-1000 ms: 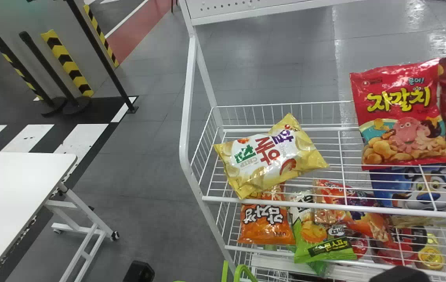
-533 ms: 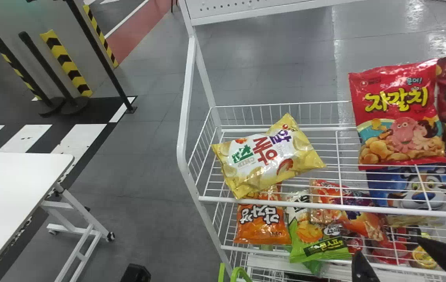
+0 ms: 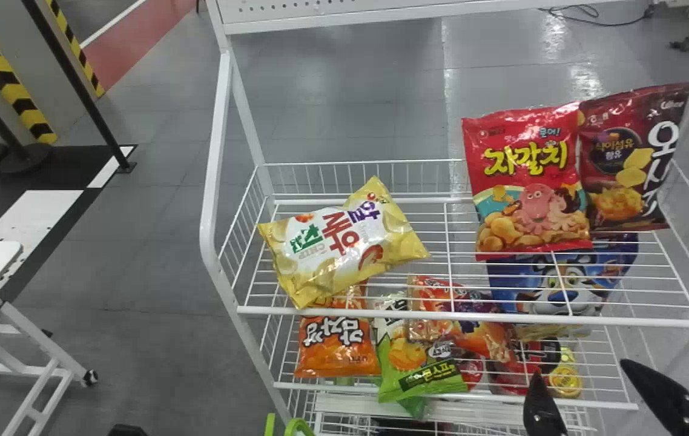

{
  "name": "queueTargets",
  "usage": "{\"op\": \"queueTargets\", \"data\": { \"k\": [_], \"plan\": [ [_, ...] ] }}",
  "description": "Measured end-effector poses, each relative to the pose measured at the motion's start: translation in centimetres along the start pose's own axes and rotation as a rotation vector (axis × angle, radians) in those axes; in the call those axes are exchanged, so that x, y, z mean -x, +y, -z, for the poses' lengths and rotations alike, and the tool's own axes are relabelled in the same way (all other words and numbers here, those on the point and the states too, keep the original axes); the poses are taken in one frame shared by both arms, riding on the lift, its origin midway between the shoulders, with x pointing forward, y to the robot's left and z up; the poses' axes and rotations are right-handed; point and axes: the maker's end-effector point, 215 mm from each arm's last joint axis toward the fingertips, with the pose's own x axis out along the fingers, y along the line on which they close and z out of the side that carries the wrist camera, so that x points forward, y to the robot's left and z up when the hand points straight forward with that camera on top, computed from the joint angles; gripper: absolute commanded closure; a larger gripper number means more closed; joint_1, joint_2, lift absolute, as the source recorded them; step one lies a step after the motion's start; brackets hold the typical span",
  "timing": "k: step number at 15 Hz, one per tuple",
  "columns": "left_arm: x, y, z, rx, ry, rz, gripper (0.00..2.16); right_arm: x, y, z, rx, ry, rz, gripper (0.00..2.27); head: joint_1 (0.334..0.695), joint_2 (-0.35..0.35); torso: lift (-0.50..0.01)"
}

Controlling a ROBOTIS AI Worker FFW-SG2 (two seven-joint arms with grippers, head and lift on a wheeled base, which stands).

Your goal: Hold basket handle with left hand then pick spicy shrimp crackers with right hand and place into basket

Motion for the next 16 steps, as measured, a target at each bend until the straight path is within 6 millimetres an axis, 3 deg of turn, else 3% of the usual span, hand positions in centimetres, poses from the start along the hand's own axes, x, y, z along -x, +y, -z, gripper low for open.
{"op": "queueTargets", "data": {
  "k": [16],
  "plan": [
    [-0.3,-0.2,0.2,-0.006,0.006,0.004,2.13,2.7,-3.4,0.9,-0.040,-0.063,0.053,0.08,0.695,0.029,-0.007]
  ]
}}
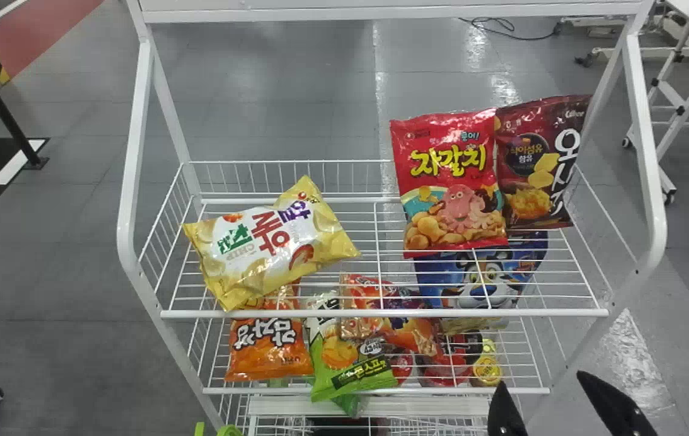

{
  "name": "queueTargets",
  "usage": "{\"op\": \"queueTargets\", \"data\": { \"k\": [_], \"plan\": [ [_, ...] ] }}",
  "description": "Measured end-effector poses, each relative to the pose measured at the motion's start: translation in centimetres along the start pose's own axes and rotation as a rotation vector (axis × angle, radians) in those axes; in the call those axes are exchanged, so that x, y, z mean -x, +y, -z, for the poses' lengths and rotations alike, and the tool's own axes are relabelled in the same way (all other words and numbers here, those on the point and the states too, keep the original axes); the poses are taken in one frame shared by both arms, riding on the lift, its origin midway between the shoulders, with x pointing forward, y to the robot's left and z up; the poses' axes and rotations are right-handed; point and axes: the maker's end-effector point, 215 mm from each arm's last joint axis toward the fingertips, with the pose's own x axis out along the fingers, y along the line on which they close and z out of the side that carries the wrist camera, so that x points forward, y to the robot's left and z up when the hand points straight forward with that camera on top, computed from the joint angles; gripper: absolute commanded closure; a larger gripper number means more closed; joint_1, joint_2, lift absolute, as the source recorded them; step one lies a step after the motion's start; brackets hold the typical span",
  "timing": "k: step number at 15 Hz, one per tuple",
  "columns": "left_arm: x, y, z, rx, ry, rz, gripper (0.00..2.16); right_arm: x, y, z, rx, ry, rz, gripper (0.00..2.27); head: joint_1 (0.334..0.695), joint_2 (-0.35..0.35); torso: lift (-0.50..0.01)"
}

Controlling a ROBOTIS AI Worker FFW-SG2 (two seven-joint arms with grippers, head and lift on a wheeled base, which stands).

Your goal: Hold basket handle with left hand then pick spicy shrimp crackers with right hand and place into basket

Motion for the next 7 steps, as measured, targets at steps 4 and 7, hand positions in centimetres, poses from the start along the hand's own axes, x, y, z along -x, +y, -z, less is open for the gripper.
{"op": "queueTargets", "data": {
  "k": [4,7],
  "plan": [
    [0.02,-0.04,-0.03,-0.002,-0.001,-0.001,2.13,0.05,-0.05,0.22,-0.001,0.004,0.001,0.08,0.695,0.027,-0.007],
    [0.04,-0.04,-0.05,-0.002,-0.001,-0.001,2.13,0.07,-0.06,0.31,-0.001,0.006,0.002,0.08,0.695,0.027,-0.007]
  ]
}}
